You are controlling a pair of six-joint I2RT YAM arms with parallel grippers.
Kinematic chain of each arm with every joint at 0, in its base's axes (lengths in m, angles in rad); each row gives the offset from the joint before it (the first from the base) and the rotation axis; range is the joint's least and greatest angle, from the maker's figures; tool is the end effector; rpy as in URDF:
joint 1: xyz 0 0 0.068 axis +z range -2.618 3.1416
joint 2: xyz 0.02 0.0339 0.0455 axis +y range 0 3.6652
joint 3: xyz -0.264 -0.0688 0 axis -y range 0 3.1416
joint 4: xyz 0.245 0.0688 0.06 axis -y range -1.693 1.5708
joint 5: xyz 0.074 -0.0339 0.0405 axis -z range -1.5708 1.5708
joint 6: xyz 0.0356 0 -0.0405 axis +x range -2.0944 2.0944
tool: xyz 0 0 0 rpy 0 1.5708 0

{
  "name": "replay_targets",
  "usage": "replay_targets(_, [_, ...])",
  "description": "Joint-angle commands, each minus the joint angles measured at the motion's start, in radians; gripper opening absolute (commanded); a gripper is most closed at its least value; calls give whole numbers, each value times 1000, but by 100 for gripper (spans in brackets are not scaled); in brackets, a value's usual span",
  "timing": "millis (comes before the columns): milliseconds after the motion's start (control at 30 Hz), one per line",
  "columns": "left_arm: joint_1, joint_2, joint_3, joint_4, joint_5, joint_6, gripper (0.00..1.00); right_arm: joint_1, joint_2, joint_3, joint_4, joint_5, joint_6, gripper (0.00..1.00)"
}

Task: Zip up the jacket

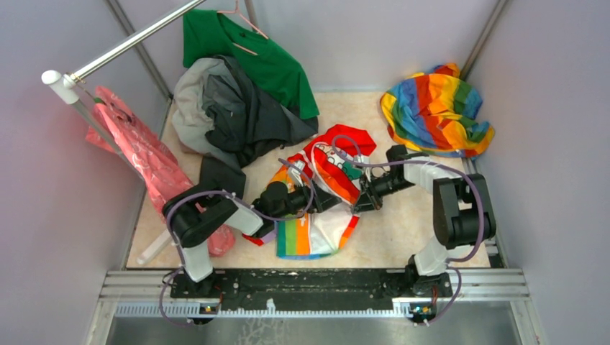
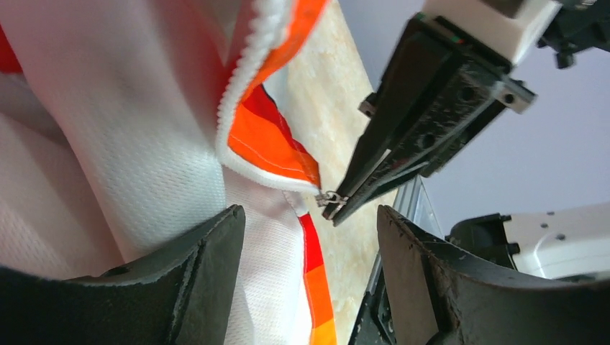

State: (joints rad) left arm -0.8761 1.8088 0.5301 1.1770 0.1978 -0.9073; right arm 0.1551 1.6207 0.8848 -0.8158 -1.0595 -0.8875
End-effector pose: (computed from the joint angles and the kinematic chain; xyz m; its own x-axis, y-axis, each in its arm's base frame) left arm 0.1986 -0.2492 0.1417 -0.7321 -0.3281 -0.5970 0.4898 0.3555 -0.7961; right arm 0.2489 0.0703 0.1658 -0.5523 -0.4704 -0.6882 -0.8242 0.1838 0.5357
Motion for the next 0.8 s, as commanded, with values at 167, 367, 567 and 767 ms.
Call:
replay_targets(167, [-29,144,108,29,-85,-104,65,9,-56,36,-37,-59,-82,0])
replay_targets(367, [-27,217,144,176,-42,-155,36,12,-73,20,-28,-12,-106,0])
replay_targets(567, [-6,230,149,264,-4,-105,2,14,-107,4,-28,67,-144,0])
replay_targets(767, [20,232,142,379,25,26,0,14,-122,-11,-50,109,-200,0])
